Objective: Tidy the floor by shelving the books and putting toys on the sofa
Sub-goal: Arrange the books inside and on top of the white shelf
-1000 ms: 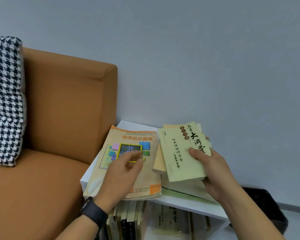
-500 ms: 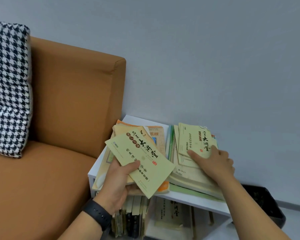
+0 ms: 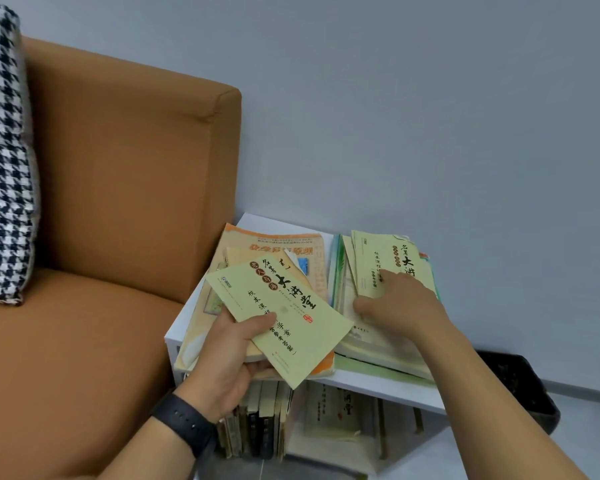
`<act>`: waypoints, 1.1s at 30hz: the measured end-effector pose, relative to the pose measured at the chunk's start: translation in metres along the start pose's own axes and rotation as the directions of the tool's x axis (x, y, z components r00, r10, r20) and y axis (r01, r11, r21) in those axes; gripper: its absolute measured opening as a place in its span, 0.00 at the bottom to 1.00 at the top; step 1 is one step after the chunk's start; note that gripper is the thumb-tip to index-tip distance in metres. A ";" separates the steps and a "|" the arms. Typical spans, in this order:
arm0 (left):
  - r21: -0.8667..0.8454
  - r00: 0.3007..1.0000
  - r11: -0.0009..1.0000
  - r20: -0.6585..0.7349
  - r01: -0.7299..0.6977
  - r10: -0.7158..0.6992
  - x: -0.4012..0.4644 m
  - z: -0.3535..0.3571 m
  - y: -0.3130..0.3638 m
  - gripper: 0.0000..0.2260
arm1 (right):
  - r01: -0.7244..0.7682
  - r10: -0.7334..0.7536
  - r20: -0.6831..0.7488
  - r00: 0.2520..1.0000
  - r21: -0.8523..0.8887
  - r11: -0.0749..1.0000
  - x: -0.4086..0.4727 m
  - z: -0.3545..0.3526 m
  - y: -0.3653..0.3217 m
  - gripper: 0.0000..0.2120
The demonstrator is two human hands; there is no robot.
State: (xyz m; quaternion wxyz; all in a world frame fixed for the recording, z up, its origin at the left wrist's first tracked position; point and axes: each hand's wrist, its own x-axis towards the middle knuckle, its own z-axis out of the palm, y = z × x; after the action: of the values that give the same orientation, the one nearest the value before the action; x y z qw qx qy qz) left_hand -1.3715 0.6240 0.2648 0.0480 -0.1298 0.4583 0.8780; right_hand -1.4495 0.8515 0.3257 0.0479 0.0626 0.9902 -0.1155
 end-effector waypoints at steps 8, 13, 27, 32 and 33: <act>0.012 0.998 0.998 0.004 0.058 -0.058 0.003 0.000 0.004 0.17 | 0.068 -0.089 -0.183 0.979 -0.120 0.990 -0.004 -0.005 -0.001 0.19; 0.105 0.998 0.993 -0.049 0.051 -0.046 -0.001 0.004 0.006 0.10 | 0.139 -0.097 -0.328 0.940 0.107 0.984 -0.019 -0.012 0.011 0.03; 0.434 0.794 0.859 -0.403 -0.271 0.455 0.000 -0.018 0.038 0.11 | 0.406 -0.160 -0.553 0.817 0.357 0.841 -0.059 0.008 -0.028 0.08; 0.096 0.900 0.976 -0.379 -0.195 0.217 -0.011 -0.023 0.051 0.10 | 0.471 -0.340 -0.495 0.800 0.167 0.866 -0.073 0.024 -0.056 0.11; 0.076 0.910 0.981 -0.369 -0.176 0.192 -0.013 -0.024 0.052 0.10 | 0.483 -0.377 -0.478 0.793 0.117 0.868 -0.076 0.028 -0.061 0.13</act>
State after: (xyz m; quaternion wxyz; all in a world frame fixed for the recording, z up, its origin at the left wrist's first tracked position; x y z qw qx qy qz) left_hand -1.3654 0.5749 0.2966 -0.1204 -0.2501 0.4870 0.8281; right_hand -1.3809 0.7773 0.3209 -0.2125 -0.1359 0.9420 -0.2216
